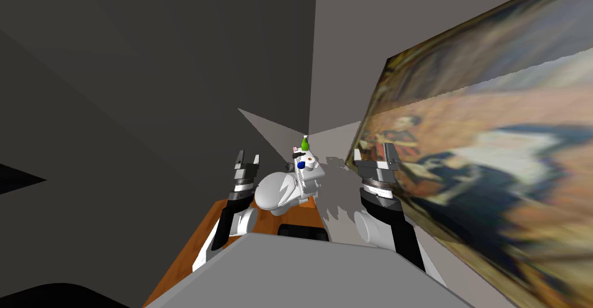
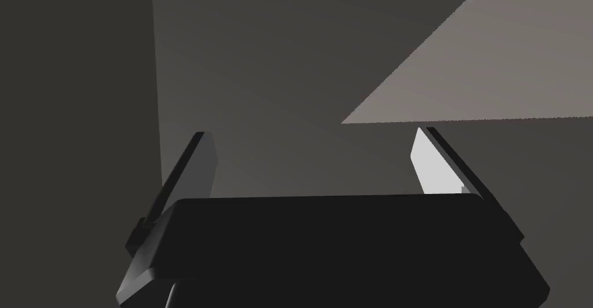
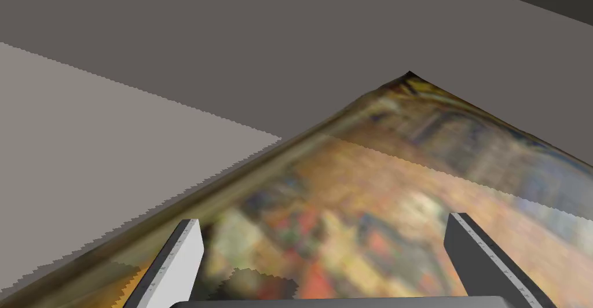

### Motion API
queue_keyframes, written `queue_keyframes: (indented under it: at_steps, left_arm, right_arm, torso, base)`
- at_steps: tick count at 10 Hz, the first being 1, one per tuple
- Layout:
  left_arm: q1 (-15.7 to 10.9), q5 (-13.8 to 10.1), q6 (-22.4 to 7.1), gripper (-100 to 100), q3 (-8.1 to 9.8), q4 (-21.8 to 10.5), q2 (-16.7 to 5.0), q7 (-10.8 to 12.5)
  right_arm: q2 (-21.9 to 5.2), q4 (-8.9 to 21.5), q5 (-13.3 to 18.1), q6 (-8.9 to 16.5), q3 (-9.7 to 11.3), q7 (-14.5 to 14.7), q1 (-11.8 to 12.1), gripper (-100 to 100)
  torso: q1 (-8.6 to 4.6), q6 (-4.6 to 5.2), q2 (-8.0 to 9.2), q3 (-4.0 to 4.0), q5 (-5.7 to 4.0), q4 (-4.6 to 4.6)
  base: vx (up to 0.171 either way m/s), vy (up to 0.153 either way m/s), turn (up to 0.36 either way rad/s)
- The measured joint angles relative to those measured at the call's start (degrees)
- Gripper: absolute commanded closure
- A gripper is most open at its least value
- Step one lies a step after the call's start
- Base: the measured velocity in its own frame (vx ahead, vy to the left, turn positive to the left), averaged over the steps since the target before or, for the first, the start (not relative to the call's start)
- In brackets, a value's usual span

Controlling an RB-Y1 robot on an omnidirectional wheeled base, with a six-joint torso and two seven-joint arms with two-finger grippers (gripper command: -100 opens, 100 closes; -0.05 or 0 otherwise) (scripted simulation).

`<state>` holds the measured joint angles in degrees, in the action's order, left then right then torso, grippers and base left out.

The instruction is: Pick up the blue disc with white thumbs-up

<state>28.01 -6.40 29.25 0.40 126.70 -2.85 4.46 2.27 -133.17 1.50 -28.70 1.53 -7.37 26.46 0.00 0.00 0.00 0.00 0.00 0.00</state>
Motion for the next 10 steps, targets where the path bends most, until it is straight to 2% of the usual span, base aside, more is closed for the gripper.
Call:
queue_keyframes:
  at_steps: [3,4,10]
  left_arm:
    - [-4.0,-1.0,-4.4,-100,-0.08,-3.1,-2.5,2.5]
    - [-4.5,-1.4,-5.6,-100,0.21,-3.6,-3.1,3.3]
    - [-10.3,-3.1,-13.5,-100,0.14,-8.1,-4.9,7.8]
  right_arm:
    - [0.0,0.0,0.0,0.0,0.0,0.0,0.0,0]
    - [0.0,0.0,0.0,0.0,0.0,0.0,0.0,0]
    - [0.0,0.0,0.0,0.0,0.0,0.0,0.0,0]
  torso:
    - [0.19,0.01,-0.1,-0.06,0.04,-0.02]
    - [0.18,-0.01,-0.06,-0.04,0.04,-0.02]
    - [0.22,-0.01,-0.04,-0.03,0.05,-0.01]
  base:
    - [0.016,0.043,-0.028]
    - [0.008,0.052,-0.011]
    - [0.001,0.05,-0.02]
